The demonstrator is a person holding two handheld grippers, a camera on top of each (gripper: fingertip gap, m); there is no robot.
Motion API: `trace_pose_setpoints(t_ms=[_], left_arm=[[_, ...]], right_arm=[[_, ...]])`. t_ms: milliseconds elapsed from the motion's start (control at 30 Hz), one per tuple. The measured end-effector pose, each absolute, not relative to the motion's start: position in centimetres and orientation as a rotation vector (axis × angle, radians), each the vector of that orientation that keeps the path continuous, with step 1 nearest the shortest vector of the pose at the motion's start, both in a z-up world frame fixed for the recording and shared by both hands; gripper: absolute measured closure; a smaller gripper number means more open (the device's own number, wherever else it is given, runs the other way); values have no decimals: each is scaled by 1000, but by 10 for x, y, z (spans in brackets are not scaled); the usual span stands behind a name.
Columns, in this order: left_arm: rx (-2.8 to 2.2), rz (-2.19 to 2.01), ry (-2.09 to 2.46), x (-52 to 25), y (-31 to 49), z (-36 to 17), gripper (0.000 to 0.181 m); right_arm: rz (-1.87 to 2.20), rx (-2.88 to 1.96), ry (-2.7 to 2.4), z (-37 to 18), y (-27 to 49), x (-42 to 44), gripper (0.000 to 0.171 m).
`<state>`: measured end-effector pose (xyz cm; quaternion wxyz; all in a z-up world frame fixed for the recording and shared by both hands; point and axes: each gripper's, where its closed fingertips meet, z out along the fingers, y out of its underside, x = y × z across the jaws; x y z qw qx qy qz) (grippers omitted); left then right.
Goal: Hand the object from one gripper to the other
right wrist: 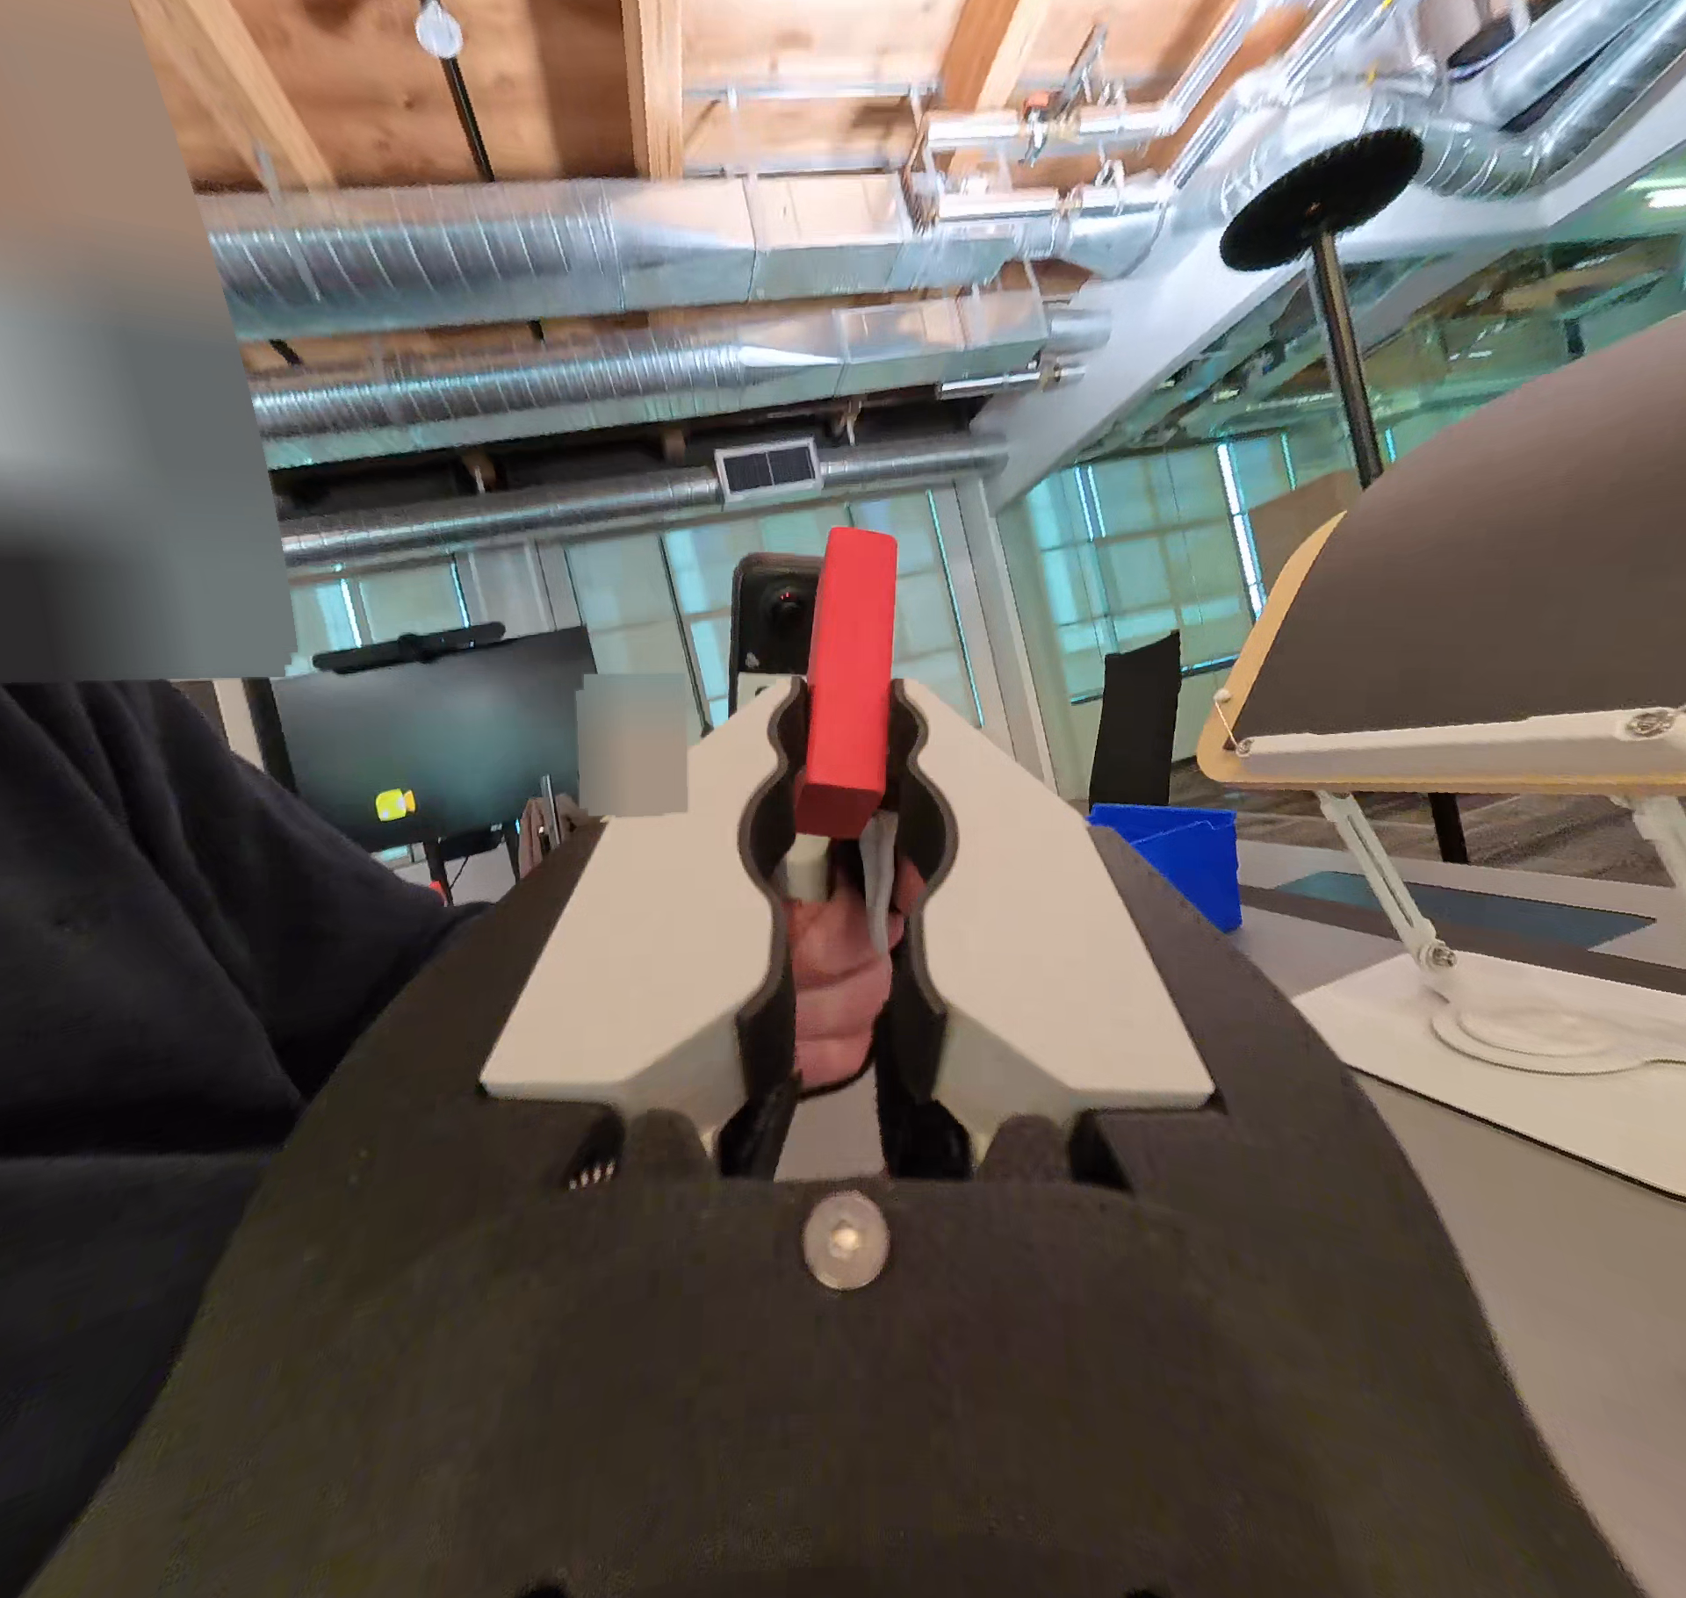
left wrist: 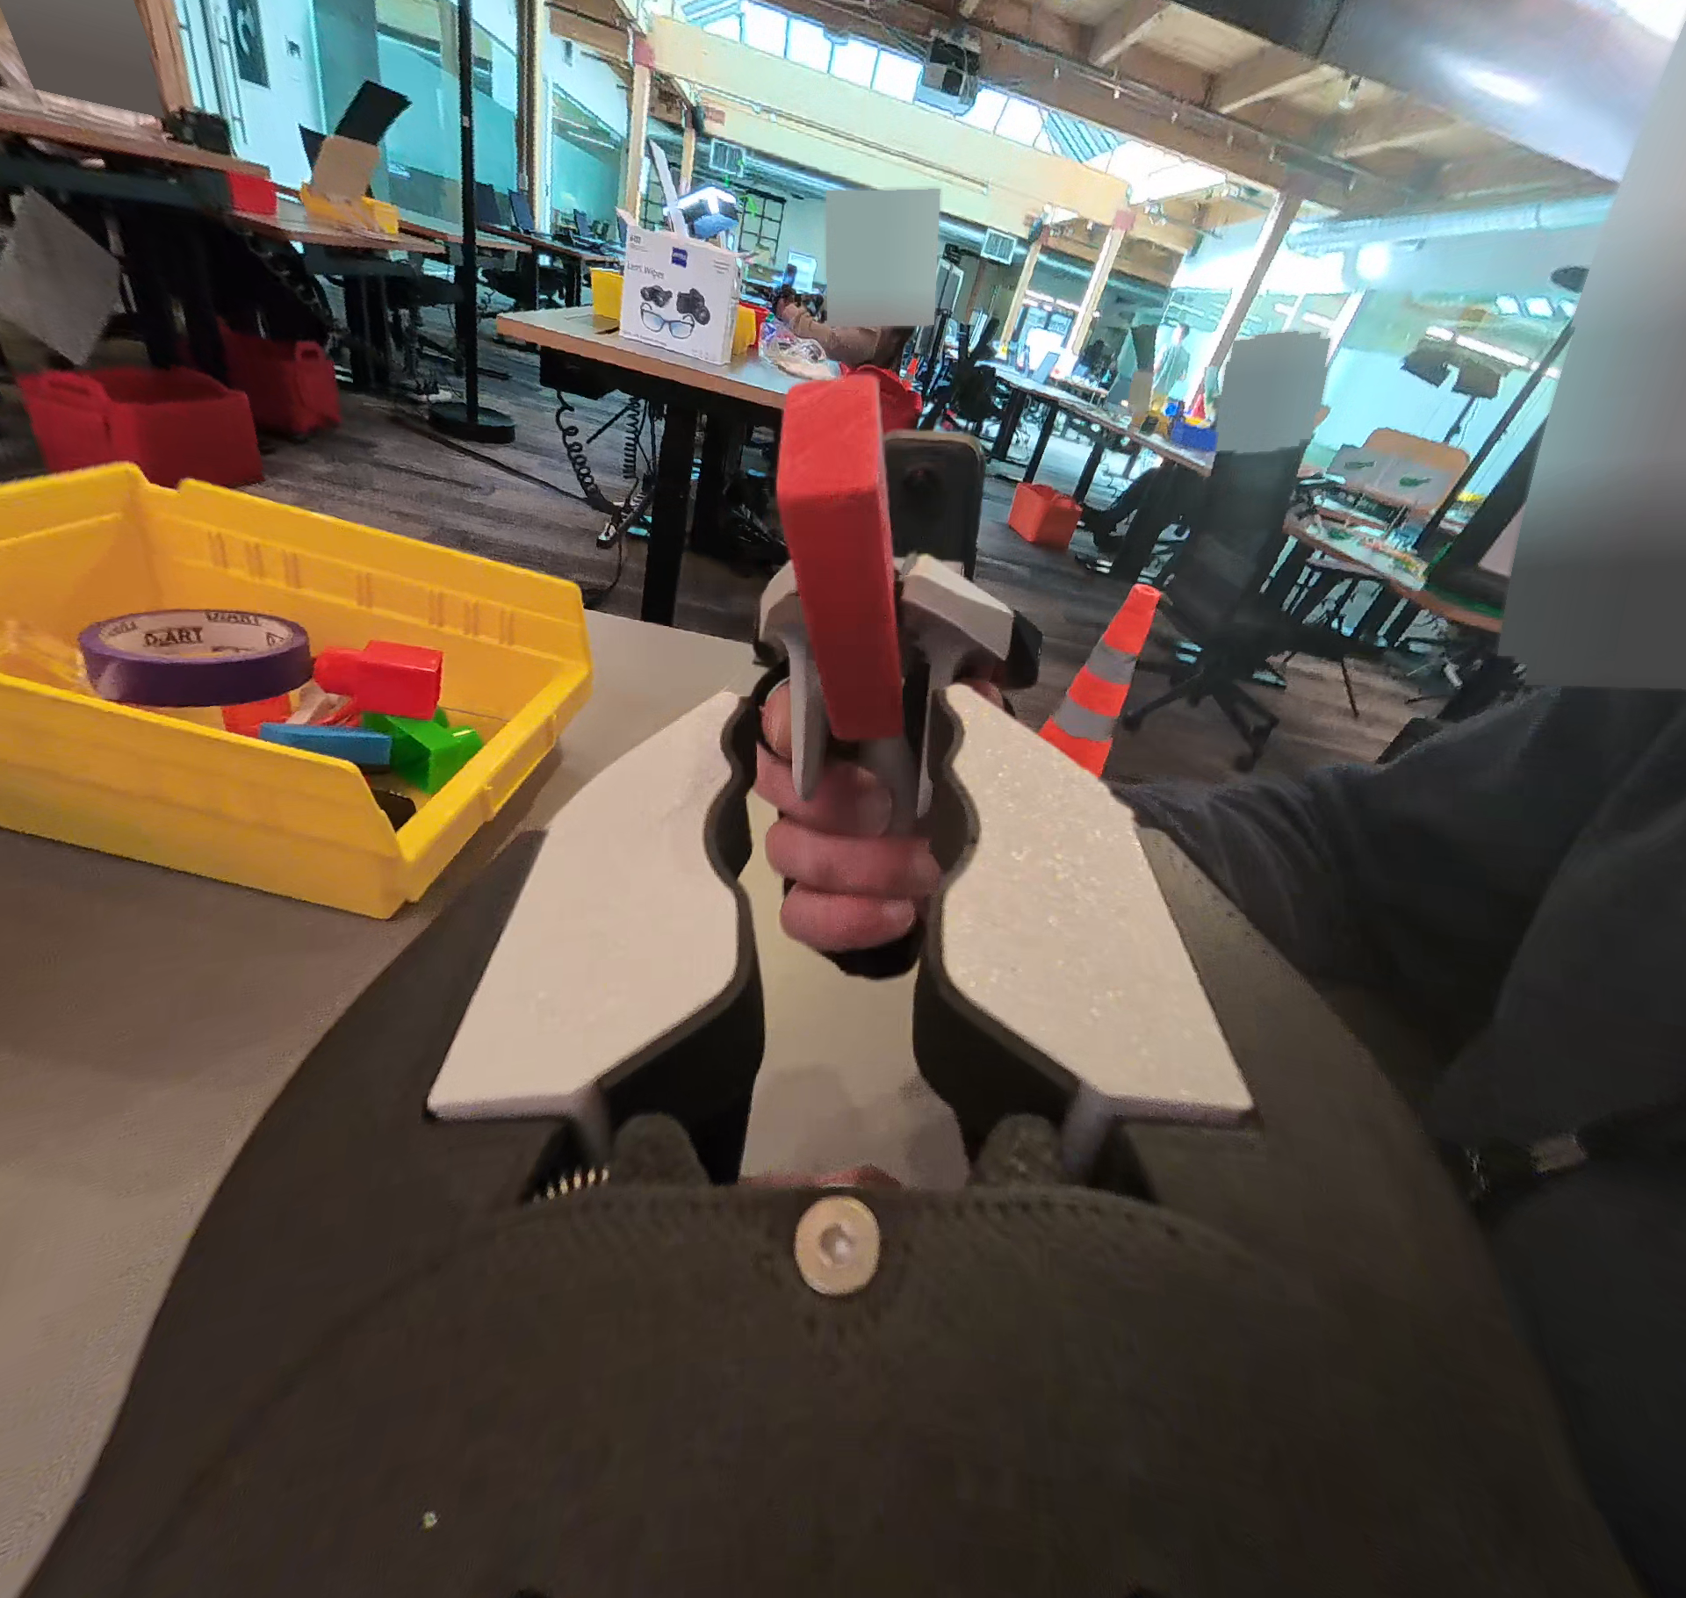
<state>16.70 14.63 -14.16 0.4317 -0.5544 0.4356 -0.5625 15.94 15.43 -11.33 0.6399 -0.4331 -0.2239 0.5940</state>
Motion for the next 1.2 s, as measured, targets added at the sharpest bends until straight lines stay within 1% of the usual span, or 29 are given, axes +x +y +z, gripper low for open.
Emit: trace_pose_setpoints(t_ms=[100,200,433,467,500,567,600,700,733,767,833,867,933,967,1000,1133,1200], left_arm=[[-1380,-1440,1043,173,143,-148,150],[-1337,-1484,1009,173,139,-144,165],[-1385,-1444,1060,170,138,-150,166],[-1411,-1414,1088,168,140,-153,166],[-1425,-1388,1126,166,140,-153,166],[-1465,-1295,1216,160,141,-157,166],[-1501,-1233,1289,157,141,-163,165],[-1570,-1138,1444,147,136,-171,165],[-1598,-1101,1510,144,133,-176,166],[-1613,-1015,1565,141,135,-182,165],[-1634,-882,1679,135,135,-190,165],[-1638,-827,1745,132,134,-194,165],[-1617,-708,1862,128,133,-200,165],[-1608,-640,1921,125,133,-203,165],[-1599,-541,1965,122,136,-206,165],[-1552,-236,2090,113,148,-213,165],[-1536,-167,2119,112,150,-214,165]], right_arm=[[1368,-956,-471,-114,152,157,157],[1367,-947,-435,-116,154,158,157],[1344,-1001,-490,-124,152,156,156],[1303,-1029,-517,-126,153,157,150],[1242,-1075,-561,-130,155,157,136],[1064,-1141,-713,-137,153,156,138],[944,-1159,-791,-138,152,157,136],[651,-1168,-1023,-137,146,158,121],[565,-1178,-1106,-139,145,157,111],[496,-1193,-1175,-142,145,154,85],[399,-1206,-1358,-152,138,148,71],[363,-1179,-1453,-157,131,145,87],[341,-1161,-1584,-163,123,140,109],[338,-1172,-1625,-166,122,139,114],[327,-1177,-1647,-167,123,138,115],[327,-1217,-1722,-175,126,134,126],[335,-1266,-1738,-183,129,132,137]])
